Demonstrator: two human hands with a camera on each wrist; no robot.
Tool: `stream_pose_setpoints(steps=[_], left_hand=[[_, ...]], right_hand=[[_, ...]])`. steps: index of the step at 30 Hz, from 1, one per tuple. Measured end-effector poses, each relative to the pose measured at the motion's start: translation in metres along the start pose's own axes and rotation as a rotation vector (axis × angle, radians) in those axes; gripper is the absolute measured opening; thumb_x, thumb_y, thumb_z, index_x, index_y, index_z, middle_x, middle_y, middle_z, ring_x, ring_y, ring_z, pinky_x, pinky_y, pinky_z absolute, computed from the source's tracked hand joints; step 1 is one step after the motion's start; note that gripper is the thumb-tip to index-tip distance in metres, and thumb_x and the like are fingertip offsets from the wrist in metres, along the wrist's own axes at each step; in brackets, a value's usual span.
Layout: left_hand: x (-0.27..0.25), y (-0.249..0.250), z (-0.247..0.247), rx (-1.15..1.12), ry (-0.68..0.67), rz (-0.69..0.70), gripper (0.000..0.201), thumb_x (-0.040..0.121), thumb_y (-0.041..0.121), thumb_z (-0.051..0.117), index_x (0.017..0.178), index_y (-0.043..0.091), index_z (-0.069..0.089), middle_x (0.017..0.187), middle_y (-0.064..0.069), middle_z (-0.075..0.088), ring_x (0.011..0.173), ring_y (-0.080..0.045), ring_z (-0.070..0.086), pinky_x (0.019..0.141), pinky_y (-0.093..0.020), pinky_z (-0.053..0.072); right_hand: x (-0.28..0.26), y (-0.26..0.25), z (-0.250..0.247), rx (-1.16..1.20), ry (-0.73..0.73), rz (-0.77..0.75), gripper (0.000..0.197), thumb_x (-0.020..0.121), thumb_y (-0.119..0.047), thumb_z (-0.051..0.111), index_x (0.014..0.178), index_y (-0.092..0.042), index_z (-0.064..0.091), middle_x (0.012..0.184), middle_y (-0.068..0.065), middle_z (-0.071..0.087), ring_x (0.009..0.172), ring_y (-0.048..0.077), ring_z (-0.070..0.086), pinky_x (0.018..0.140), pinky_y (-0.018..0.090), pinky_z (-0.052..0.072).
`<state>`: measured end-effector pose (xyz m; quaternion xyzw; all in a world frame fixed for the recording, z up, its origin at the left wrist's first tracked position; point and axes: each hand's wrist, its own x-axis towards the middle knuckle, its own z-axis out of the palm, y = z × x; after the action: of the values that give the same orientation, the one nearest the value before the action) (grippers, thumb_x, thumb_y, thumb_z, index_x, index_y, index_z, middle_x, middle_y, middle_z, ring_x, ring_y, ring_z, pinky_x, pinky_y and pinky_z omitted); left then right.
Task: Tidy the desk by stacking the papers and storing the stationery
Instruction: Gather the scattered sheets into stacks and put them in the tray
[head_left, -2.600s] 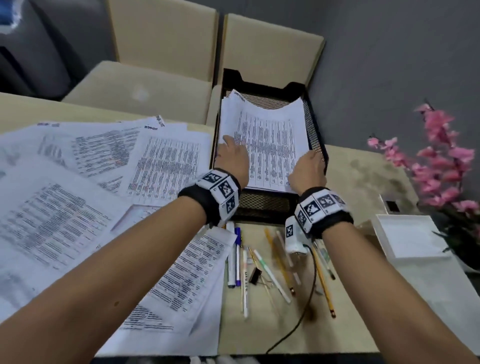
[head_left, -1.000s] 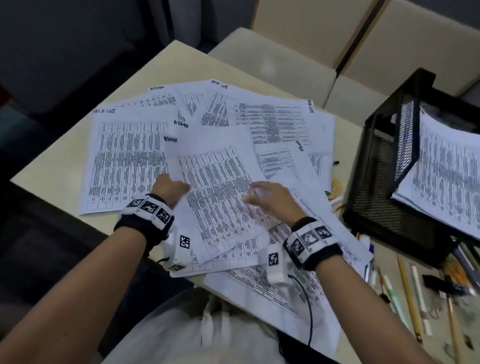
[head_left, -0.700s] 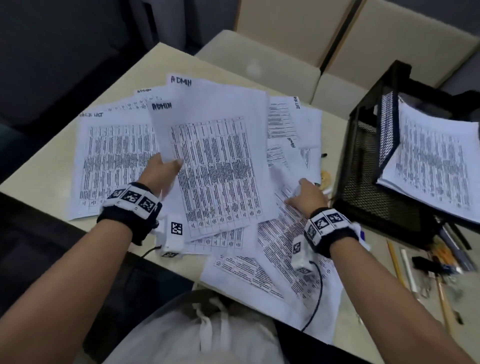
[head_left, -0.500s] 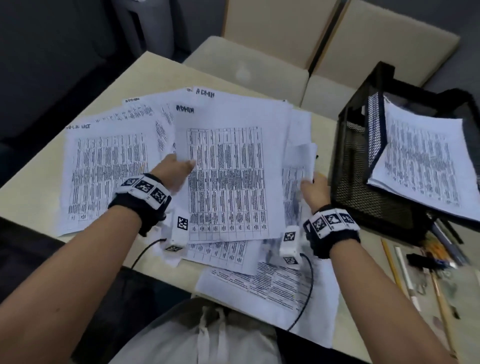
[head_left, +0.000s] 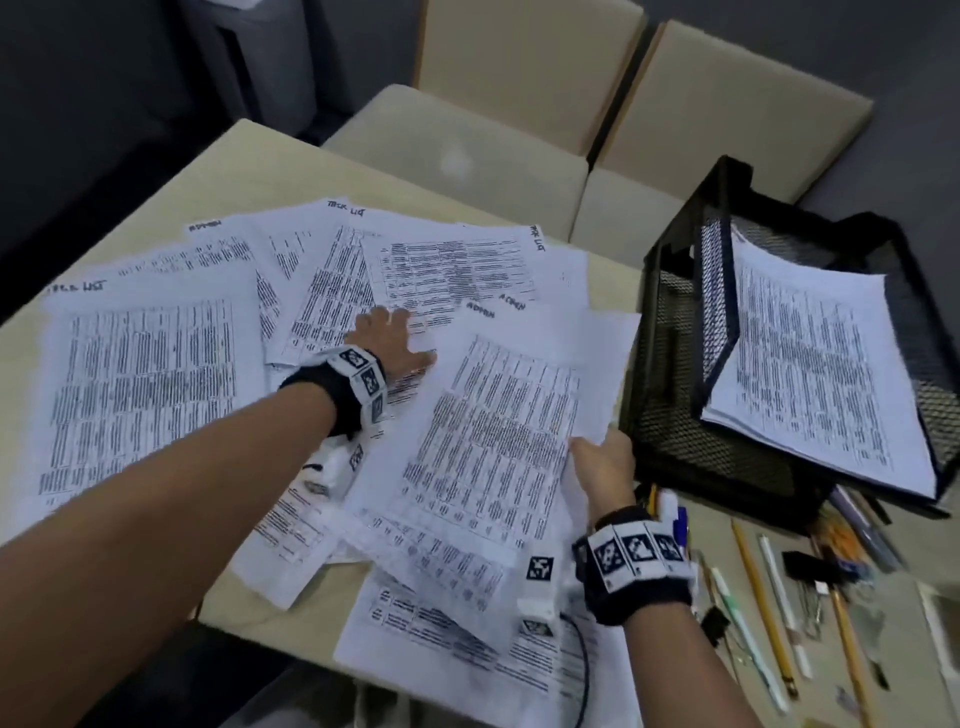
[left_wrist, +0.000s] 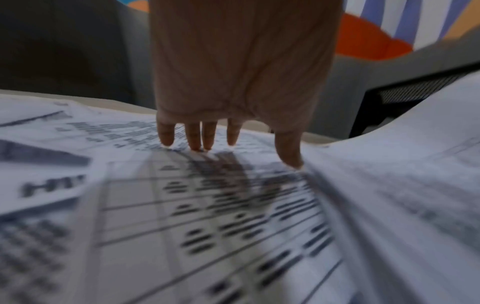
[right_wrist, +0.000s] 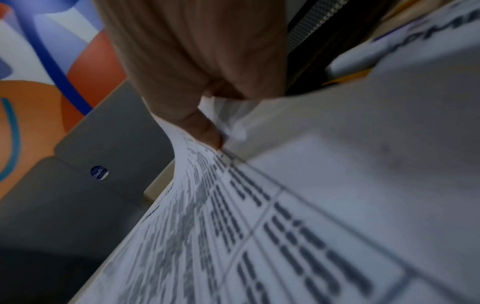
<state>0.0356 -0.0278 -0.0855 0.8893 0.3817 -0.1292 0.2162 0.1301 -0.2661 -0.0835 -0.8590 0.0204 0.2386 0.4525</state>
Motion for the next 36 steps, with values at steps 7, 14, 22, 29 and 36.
stream_pose_setpoints(steps=[7, 14, 22, 29, 36], left_hand=[[0.007, -0.008, 0.003, -0.111, -0.065, 0.011, 0.035, 0.093, 0.023, 0.053, 0.116, -0.003, 0.057, 0.120, -0.022, 0.057, 0.111, -0.034, 0.056, 0.090, -0.037, 0.046], [0.069, -0.017, -0.034, 0.037, 0.006, -0.048, 0.046, 0.090, 0.040, 0.054, 0.131, 0.020, 0.051, 0.147, -0.013, 0.030, 0.141, -0.036, 0.016, 0.112, -0.056, 0.019], [0.144, -0.012, -0.055, 0.330, -0.084, 0.014, 0.052, 0.090, 0.048, 0.050, 0.134, 0.022, 0.046, 0.146, -0.008, 0.029, 0.139, -0.035, 0.023, 0.110, -0.067, 0.009], [0.132, -0.021, -0.055, 0.146, 0.002, 0.030, 0.052, 0.091, 0.027, 0.054, 0.137, 0.013, 0.034, 0.103, -0.013, 0.057, 0.113, -0.033, 0.055, 0.106, -0.051, 0.030], [0.123, -0.021, -0.053, 0.267, 0.142, -0.074, 0.059, 0.086, 0.055, 0.050, 0.119, 0.007, 0.055, 0.134, -0.011, 0.041, 0.130, -0.029, 0.033, 0.108, -0.047, 0.027]], right_hand=[[-0.008, -0.003, 0.007, 0.177, 0.148, 0.096, 0.041, 0.088, 0.000, 0.045, 0.129, -0.004, 0.049, 0.128, 0.011, 0.056, 0.115, 0.028, 0.053, 0.097, 0.025, 0.036], [0.015, -0.038, 0.038, 0.243, 0.081, 0.001, 0.038, 0.088, 0.005, 0.040, 0.123, -0.004, 0.052, 0.106, 0.004, 0.057, 0.093, 0.022, 0.052, 0.092, 0.031, 0.042], [0.045, -0.039, 0.071, 0.300, 0.062, 0.019, 0.023, 0.088, -0.001, 0.038, 0.100, -0.012, 0.055, 0.072, 0.002, 0.052, 0.064, 0.020, 0.047, 0.061, 0.026, 0.038], [0.048, -0.044, 0.087, 0.197, 0.233, 0.112, 0.038, 0.086, -0.005, 0.037, 0.122, 0.001, 0.049, 0.125, 0.018, 0.051, 0.109, 0.039, 0.052, 0.095, 0.045, 0.046], [0.044, -0.048, 0.096, 0.188, 0.209, 0.089, 0.040, 0.089, -0.006, 0.036, 0.128, -0.003, 0.044, 0.131, 0.020, 0.040, 0.110, 0.042, 0.050, 0.099, 0.052, 0.044]])
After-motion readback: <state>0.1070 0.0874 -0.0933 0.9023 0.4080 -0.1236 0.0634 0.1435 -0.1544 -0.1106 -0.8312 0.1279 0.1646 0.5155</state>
